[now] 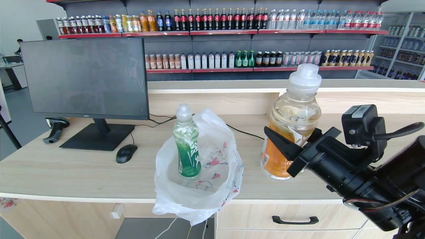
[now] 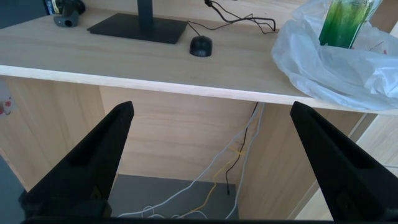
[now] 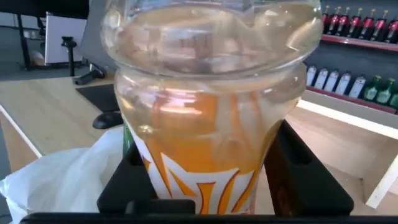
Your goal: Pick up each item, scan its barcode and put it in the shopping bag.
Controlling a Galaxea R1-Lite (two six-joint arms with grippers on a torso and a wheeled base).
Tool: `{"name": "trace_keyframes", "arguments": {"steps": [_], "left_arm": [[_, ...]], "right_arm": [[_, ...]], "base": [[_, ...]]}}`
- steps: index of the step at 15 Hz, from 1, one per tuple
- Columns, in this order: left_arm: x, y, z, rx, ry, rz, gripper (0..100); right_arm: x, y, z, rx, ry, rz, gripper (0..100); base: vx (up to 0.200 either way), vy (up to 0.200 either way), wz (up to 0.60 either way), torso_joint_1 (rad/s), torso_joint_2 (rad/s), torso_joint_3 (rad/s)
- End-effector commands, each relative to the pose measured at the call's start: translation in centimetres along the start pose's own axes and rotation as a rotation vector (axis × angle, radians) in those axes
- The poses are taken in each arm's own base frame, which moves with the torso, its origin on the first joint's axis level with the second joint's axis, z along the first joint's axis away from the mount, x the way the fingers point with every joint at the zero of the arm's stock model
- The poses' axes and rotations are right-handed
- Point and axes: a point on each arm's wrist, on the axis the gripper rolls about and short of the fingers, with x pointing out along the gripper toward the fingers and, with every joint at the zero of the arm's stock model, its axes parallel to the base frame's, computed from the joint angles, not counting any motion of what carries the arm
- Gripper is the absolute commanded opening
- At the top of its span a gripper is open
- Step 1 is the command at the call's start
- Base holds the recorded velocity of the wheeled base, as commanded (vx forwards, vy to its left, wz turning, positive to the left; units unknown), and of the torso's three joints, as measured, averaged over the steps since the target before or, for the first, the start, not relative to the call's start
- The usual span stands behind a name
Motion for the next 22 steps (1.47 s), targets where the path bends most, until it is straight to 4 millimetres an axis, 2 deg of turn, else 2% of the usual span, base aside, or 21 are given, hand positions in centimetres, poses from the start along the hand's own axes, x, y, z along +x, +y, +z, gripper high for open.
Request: {"name": "trace_keyframes", "arguments": {"steps": [1,3,6,9,12,17,22], "left_arm": [[0.0,0.0,0.0,0.0,0.0,0.0,100],[0.0,0.0,0.0,0.002,0.0,0.0,100],[0.0,0.0,0.0,0.0,0.0,0.0,100],[0.0,0.0,0.0,-0.001,0.0,0.002,100],[0.0,0.0,0.0,-0.003,0.0,0.002,100],[0.0,0.0,0.0,-0.003,0.0,0.002,100],[0.0,0.0,0.0,-0.001,0.0,0.0,100]], "right_arm": [[-0.6,-1.4,-0.9,0.01,0.045,-0.055,0],[-1.0,-2.1,-1.4,0.011,0.068,-0.081,0],[-0.9,-2.0,-2.4,0.03,0.108,-0.078,0],[-1.1,-2.0,-2.3,0.031,0.108,-0.078,0],[-2.0,-1.9,-2.4,0.033,0.128,-0.073,0],[-2.3,-1.8,-2.0,0.033,0.113,-0.068,0],[-1.9,-2.1,-1.7,0.03,0.095,-0.082,0]], "base": [[0.0,0.0,0.0,0.0,0.0,0.0],[0.0,0.0,0.0,0.0,0.0,0.0],[0.0,0.0,0.0,0.0,0.0,0.0],[0.0,0.0,0.0,0.0,0.0,0.0],[0.0,0.2,0.0,0.001,0.0,0.006],[0.0,0.2,0.0,0.002,0.0,0.004],[0.0,0.0,0.0,0.0,0.0,0.0]]}}
